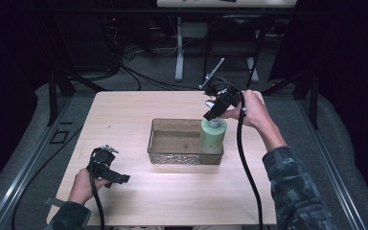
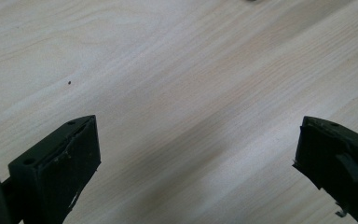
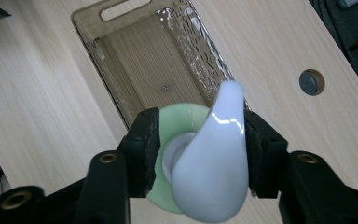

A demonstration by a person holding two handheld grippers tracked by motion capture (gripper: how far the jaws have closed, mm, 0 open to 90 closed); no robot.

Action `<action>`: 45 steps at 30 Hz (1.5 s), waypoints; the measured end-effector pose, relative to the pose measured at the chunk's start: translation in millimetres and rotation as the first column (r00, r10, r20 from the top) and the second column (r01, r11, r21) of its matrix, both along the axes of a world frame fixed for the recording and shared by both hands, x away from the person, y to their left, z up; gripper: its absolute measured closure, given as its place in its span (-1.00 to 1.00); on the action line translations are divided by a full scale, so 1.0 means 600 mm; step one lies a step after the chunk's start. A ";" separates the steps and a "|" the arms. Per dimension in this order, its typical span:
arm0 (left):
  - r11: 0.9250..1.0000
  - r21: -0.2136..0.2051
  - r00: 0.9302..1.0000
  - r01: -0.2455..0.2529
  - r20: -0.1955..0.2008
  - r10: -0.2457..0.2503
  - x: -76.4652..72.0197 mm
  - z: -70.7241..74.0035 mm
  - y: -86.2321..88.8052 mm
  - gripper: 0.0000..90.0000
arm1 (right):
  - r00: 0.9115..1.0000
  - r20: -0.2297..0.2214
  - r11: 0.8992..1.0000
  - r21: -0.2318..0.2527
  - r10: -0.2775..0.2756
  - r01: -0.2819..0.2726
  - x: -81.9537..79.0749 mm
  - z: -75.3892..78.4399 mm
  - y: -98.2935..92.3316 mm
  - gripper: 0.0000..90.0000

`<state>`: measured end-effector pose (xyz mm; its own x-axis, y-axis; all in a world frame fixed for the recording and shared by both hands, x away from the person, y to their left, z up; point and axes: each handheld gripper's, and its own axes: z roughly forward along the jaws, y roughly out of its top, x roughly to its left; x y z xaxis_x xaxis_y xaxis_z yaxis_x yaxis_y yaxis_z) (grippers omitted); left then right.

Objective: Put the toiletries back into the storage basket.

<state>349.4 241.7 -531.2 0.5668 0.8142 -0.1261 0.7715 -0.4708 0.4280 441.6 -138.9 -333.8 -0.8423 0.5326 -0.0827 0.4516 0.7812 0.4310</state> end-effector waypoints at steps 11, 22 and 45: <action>1.000 -0.002 1.000 -0.002 -0.001 0.002 0.000 0.001 0.002 -1.00 | 0.997 0.047 0.995 0.077 -0.062 0.058 -0.008 0.017 -0.022 -0.62; 1.000 0.000 1.000 0.002 0.003 -0.002 -0.001 0.000 0.000 -1.00 | 0.989 0.094 0.986 0.133 -0.115 0.102 -0.046 0.016 -0.073 -0.93; 1.000 0.000 1.000 -0.002 0.000 0.002 -0.001 -0.002 0.001 -1.00 | 0.957 0.055 0.949 0.158 -0.285 0.274 -0.117 -0.157 -0.196 -1.00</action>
